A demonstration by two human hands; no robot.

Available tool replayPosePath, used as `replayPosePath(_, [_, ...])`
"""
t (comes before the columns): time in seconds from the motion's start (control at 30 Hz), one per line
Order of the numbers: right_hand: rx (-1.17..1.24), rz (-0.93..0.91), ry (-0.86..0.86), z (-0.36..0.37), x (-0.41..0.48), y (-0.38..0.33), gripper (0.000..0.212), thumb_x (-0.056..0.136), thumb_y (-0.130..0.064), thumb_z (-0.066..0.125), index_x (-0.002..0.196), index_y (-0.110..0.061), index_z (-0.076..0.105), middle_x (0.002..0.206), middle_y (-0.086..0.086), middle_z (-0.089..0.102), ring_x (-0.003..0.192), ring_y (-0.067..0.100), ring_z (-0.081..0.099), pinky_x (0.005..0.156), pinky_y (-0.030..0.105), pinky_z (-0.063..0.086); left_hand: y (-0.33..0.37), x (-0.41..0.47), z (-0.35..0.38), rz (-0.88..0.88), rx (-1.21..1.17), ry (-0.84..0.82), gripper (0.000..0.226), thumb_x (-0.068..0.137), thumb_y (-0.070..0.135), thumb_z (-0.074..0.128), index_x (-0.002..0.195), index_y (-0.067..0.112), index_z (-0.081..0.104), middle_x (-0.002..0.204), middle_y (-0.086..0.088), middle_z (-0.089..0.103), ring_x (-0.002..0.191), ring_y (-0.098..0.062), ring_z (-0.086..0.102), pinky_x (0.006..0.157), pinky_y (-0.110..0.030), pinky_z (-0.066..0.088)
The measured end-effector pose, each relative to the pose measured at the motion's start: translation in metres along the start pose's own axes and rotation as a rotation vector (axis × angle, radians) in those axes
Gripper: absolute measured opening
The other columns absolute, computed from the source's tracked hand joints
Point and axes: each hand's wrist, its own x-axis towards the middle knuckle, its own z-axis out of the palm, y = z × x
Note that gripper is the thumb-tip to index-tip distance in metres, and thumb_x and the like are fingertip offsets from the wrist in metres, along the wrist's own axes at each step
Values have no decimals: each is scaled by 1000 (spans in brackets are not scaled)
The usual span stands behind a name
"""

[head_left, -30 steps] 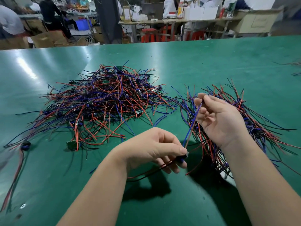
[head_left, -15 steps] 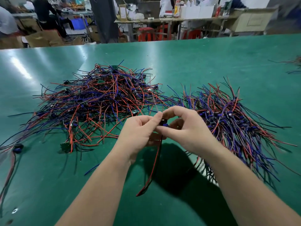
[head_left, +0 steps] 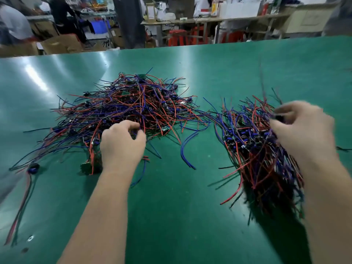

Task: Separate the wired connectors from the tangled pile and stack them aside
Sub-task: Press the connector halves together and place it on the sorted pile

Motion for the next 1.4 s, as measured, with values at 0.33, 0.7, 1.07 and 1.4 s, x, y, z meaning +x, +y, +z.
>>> replayPosePath(0.33, [-300, 57, -261, 8, -9, -10, 36, 80, -36, 68, 112, -21, 68, 107, 18, 62, 107, 33, 54, 82, 38, 46, -18, 9, 4, -134, 241, 17, 18, 93, 35, 54, 100, 32, 70, 87, 1, 65, 98, -31, 55, 92, -43, 29])
replayPosePath(0.7, [11, -128, -272, 22, -25, -33, 16, 85, -24, 63, 100, -25, 71, 99, -3, 65, 72, 5, 54, 74, 21, 33, 16, 2, -9, -147, -1111, 38, 21, 97, 20, 54, 94, 23, 74, 100, 10, 73, 91, -3, 62, 73, -21, 43])
replayPosePath(1.07, [644, -172, -778, 39, -51, -60, 69, 78, 2, 73, 130, -35, 47, 117, 2, 59, 74, 14, 56, 76, 31, 52, 47, -37, -1, 361, -1214, -753, 18, 87, 27, 64, 99, 24, 76, 102, 12, 68, 109, -4, 55, 90, -16, 42])
replayPosePath(1.4, [1009, -39, -627, 50, -64, -73, 19, 83, -6, 64, 99, -15, 61, 76, 1, 70, 66, 12, 64, 62, 22, 51, 60, -40, -6, 25, -1435, -758, 51, 90, 52, 44, 78, 15, 77, 79, 1, 71, 79, -12, 65, 77, -28, 50])
